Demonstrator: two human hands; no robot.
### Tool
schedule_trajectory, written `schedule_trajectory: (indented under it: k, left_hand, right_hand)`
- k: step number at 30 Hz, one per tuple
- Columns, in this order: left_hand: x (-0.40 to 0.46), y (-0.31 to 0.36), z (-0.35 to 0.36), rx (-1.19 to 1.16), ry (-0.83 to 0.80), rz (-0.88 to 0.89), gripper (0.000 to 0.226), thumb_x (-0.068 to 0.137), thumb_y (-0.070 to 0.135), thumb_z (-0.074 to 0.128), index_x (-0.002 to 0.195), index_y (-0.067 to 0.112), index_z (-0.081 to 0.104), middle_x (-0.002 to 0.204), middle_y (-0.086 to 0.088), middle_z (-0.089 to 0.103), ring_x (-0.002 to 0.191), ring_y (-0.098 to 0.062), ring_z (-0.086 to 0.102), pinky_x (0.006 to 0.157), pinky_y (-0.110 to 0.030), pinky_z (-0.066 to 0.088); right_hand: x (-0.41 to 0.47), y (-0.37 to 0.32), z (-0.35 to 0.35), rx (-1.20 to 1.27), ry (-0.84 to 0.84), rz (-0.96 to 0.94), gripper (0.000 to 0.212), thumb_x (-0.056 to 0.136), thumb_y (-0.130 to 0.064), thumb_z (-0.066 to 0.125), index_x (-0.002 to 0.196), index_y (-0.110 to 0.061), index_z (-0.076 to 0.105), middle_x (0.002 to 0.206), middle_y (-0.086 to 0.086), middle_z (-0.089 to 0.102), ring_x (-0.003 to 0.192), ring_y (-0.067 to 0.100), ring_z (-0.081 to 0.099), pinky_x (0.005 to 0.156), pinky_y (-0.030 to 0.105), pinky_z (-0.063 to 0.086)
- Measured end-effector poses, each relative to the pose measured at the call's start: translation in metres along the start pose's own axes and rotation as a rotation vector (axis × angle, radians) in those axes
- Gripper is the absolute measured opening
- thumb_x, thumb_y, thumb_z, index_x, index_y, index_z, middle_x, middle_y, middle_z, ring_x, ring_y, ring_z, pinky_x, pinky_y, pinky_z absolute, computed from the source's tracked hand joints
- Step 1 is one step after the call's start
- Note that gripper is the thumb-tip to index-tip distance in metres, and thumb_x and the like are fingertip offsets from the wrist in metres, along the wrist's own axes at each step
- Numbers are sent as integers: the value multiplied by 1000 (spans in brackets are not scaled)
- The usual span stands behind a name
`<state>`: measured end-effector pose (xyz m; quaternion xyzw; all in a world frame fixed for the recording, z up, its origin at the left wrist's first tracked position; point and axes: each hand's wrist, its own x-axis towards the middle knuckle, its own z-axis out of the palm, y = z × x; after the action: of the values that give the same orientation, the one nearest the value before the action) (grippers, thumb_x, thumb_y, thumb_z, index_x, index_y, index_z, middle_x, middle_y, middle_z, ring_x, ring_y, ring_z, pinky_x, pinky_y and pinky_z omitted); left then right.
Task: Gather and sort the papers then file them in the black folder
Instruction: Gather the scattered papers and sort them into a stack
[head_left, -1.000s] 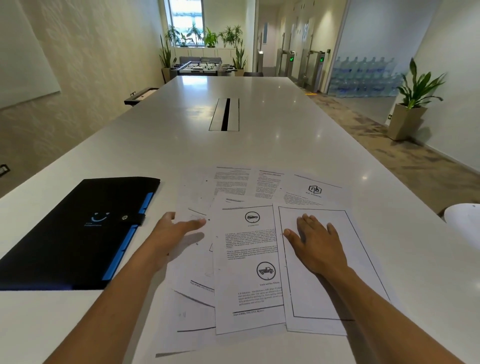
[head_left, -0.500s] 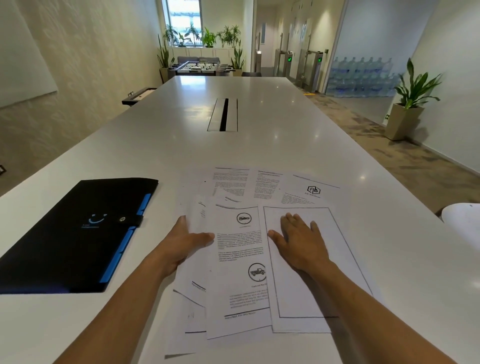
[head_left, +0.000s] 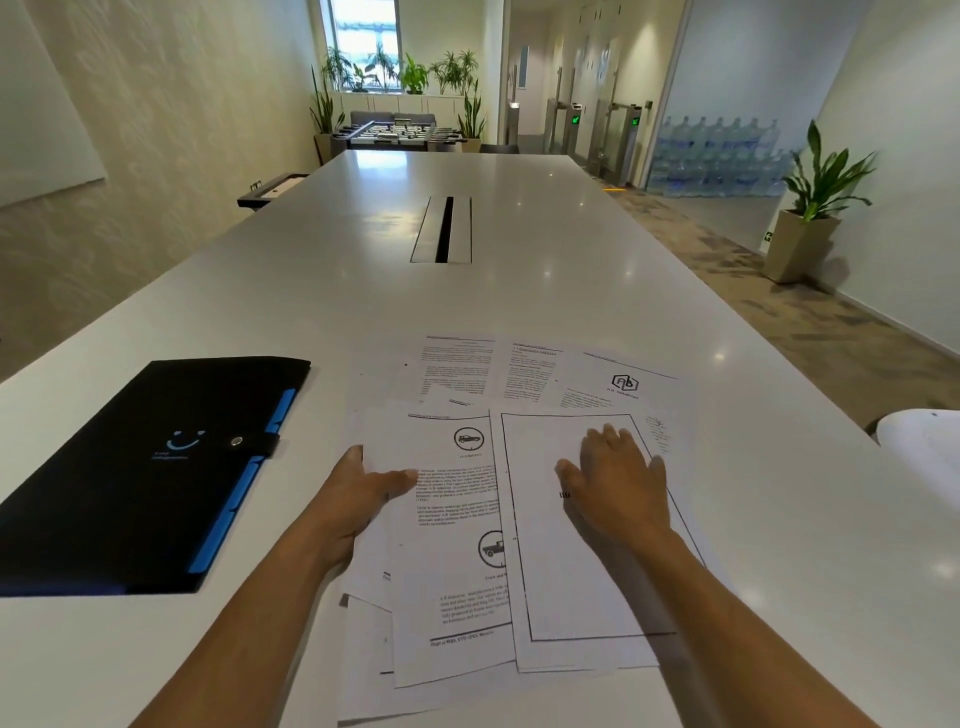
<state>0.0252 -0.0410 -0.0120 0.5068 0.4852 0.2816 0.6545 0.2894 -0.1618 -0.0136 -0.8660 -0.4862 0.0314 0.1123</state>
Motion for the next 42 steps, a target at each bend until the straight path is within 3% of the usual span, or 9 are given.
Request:
schedule_trajectory:
  k: [9,15,20,22,26,32,35,40,42]
  left_hand:
    - [1,-8,5,0,-14,65,47,78,13,80,115,15,51,108,-11,71,84,-23,74,61,-37,60]
    - [0,-8,9,54,71,143,84,58,46,84,127,19,47,115,-1,66,99,-19,68,75,-33,58]
    - [-2,-8,7,81,95,155,92,57,47,85,133,15,45,120,-3,64,101,-19,65,76,-30,58]
    - [-1,-9,6,77,92,138,91,61,43,86,136,14,43,122,-5,63,105,-22,64,85,-37,56]
    - [-1,-9,7,62,83,151,74,68,34,86,129,17,48,116,-2,66,98,-15,66,68,-22,56]
    - [-1,-10,18,128,117,199,66,70,29,86,124,22,49,119,5,63,97,-4,64,72,-17,53]
    - [-2,-12,22,76,39,194,59,65,21,89,111,30,53,106,9,67,81,4,67,58,-9,51]
    - [-5,-14,26,97,0,226,77,66,8,88,130,24,48,122,1,64,112,-19,62,98,-41,50]
    - [-6,-11,25,121,33,280,83,68,9,87,138,21,43,128,1,60,118,-21,57,104,-43,45]
  right_hand:
    - [-14,-18,14,-2,-95,-26,70,98,-57,20,154,-15,17,163,7,12,150,23,4,117,56,0]
    - [-9,-50,16,13,-96,-60,69,98,-56,21,154,-15,16,163,7,12,150,24,4,118,56,2]
    - [-4,-61,10,105,-18,-148,64,97,-51,31,151,-16,26,161,8,21,149,23,16,117,49,20]
    - [1,-47,0,130,42,-85,65,96,-51,35,150,-15,29,160,9,24,148,23,18,116,48,26]
    - [-6,-14,-5,43,-92,-50,72,94,-54,38,151,-13,22,161,14,16,149,28,15,116,49,24]
    - [-21,-30,3,132,-108,-126,78,91,-51,46,154,-18,15,163,13,5,149,26,11,119,48,14]
    - [-21,-37,6,166,-109,-146,83,88,-52,49,154,-21,11,164,10,-1,150,25,8,119,49,13]
    - [-17,-40,3,269,-123,-156,90,84,-53,57,154,-23,10,164,6,-4,150,23,8,118,45,18]
    - [-16,-41,0,382,-111,-124,90,85,-52,60,154,-23,10,164,2,-5,150,19,4,117,40,17]
